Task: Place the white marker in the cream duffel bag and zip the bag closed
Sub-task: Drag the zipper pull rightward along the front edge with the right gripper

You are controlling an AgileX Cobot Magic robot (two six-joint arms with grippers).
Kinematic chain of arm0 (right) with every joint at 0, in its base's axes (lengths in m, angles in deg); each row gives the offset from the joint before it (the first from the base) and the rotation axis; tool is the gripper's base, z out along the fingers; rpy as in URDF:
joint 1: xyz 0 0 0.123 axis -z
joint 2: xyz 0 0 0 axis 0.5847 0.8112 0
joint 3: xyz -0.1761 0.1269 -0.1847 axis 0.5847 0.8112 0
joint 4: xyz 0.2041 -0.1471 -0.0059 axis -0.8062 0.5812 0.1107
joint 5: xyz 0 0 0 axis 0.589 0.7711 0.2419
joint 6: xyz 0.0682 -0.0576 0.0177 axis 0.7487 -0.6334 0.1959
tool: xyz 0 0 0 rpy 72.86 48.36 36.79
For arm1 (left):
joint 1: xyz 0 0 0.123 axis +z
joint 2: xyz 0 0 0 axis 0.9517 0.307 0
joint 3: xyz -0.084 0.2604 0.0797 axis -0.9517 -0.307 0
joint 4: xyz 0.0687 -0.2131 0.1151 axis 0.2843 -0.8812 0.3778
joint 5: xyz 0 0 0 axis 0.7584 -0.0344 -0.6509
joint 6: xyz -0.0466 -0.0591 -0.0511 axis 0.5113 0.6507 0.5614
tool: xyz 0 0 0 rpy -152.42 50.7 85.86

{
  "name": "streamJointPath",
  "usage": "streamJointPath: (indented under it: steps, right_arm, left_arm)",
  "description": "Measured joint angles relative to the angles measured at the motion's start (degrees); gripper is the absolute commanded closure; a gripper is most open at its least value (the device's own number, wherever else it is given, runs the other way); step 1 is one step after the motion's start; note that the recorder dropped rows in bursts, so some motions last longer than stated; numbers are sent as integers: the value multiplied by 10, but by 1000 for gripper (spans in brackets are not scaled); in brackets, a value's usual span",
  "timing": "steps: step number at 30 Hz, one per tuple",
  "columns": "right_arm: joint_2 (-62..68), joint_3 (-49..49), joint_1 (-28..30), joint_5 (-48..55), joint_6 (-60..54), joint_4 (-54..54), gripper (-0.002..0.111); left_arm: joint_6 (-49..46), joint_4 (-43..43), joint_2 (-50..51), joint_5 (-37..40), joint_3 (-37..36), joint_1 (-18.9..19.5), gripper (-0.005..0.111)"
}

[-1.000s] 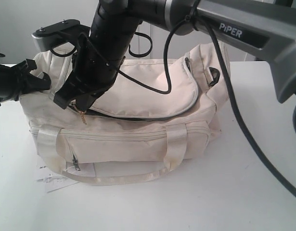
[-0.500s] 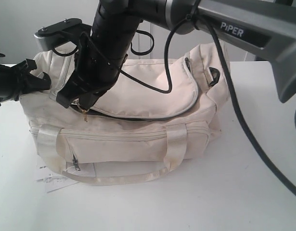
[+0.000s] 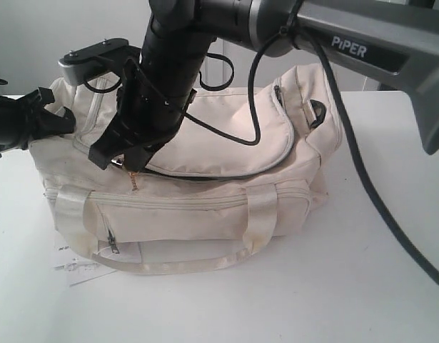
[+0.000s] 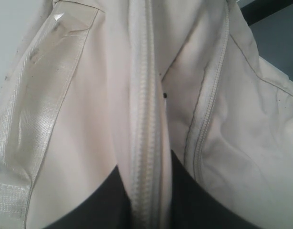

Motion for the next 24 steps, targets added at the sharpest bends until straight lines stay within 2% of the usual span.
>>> streamJointPath:
  steps: [24]
  right_arm:
    - [-40,55,0,-2,2,60,108]
  left_arm:
    - [0,-1,0,3,0,0,107]
